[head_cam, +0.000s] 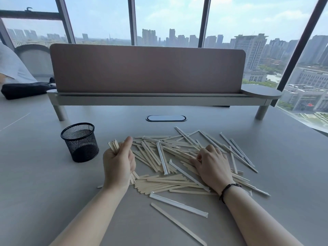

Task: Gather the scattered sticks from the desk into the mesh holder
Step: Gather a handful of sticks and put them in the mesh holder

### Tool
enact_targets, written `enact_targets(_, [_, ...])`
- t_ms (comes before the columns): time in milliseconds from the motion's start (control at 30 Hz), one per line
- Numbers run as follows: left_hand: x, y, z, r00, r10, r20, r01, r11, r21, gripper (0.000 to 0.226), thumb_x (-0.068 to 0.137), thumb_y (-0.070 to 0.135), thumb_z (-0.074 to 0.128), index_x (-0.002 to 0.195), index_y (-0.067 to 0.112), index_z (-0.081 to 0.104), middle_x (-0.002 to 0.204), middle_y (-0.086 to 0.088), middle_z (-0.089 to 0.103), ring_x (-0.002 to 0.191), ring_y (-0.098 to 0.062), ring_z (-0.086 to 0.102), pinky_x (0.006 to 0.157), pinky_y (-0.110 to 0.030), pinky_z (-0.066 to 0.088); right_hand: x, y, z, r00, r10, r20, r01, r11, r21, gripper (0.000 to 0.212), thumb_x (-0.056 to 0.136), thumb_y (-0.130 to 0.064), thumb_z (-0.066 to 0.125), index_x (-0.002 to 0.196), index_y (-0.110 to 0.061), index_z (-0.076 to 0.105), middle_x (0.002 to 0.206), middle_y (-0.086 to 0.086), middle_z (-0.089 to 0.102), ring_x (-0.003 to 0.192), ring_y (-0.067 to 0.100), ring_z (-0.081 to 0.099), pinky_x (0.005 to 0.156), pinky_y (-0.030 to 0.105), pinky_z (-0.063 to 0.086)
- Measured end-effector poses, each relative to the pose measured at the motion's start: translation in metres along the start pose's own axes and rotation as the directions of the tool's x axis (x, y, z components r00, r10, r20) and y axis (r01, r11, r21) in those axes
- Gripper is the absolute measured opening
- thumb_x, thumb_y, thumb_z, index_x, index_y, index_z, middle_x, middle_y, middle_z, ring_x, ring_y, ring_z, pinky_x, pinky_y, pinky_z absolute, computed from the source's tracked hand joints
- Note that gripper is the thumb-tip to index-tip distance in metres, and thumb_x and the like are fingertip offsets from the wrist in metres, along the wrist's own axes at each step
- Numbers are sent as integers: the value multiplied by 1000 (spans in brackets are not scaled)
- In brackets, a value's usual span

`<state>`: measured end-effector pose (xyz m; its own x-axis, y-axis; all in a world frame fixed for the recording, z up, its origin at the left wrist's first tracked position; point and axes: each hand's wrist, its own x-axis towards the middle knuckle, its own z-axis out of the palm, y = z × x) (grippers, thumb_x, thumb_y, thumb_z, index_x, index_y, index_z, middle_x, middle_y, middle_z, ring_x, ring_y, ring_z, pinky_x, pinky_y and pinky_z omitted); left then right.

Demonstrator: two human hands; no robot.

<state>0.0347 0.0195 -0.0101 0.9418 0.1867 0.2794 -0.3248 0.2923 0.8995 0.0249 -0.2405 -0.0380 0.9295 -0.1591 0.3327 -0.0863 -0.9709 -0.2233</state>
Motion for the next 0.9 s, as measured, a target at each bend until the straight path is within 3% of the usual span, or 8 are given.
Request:
enact_targets(133, [-2,-6,0,1000,9,-12,-8,999,38,61,95,22,60,56,-2,19,42,-2,22,40,-11,15,44,-24,14,1,1,2,996,-94,-12,94,996,-7,30,93,-53,54,88,-23,57,95,-2,59,100,25,56,84,38,44])
enact_targets(300, [-5,-7,3,1000,2,11,-3,998,65,63,89,31,61,57,-3,19,45,-2,21,45,-17,12,45,-27,13,-3,-10,-6,956,-270,-116,281,956,91,32,100,-44,43,84,-17,41,69,-4,49,66,30,56,54,33,29])
enact_targets(467, [-7,-8,3,1000,15,27,-18,995,100,66,88,37,61,58,-5,20,47,-3,22,43,-13,18,45,-26,15,-2,-29,-21,888,-361,-284,406,906,117,31,102,-42,41,86,-16,39,57,-3,50,43,30,46,40,29,28])
enact_targets(567, [-9,-7,5,999,16,37,-20,994,109,69,83,45,63,57,-3,21,47,-5,22,42,-13,18,45,-26,15,4,-39,-22,875,-354,-331,419,896,149,35,100,-47,42,81,-18,42,64,-2,54,47,30,49,40,32,36])
enact_targets(700, [-10,-7,5,998,34,44,-40,989,144,62,89,40,59,53,4,23,45,-2,23,40,-14,18,46,-24,17,10,-50,-19,892,-304,-334,363,922,131,42,97,-52,48,70,-20,42,58,-3,53,47,29,49,43,29,25])
enact_targets(833, [-11,-7,5,998,43,48,-51,984,173,59,91,38,57,49,14,24,44,-1,23,39,-14,18,47,-24,19,8,-58,-20,912,-296,-285,341,932,125,45,96,-51,52,66,-20,38,45,-10,30,41,29,39,43,28,20])
enact_targets(900, [-11,-7,5,997,50,56,-60,981,187,58,92,38,57,47,19,26,43,-1,22,40,-15,18,48,-24,19,5,-59,-19,936,-272,-222,311,937,160,49,96,-53,50,65,-19,35,46,-8,28,43,25,32,44,30,20])
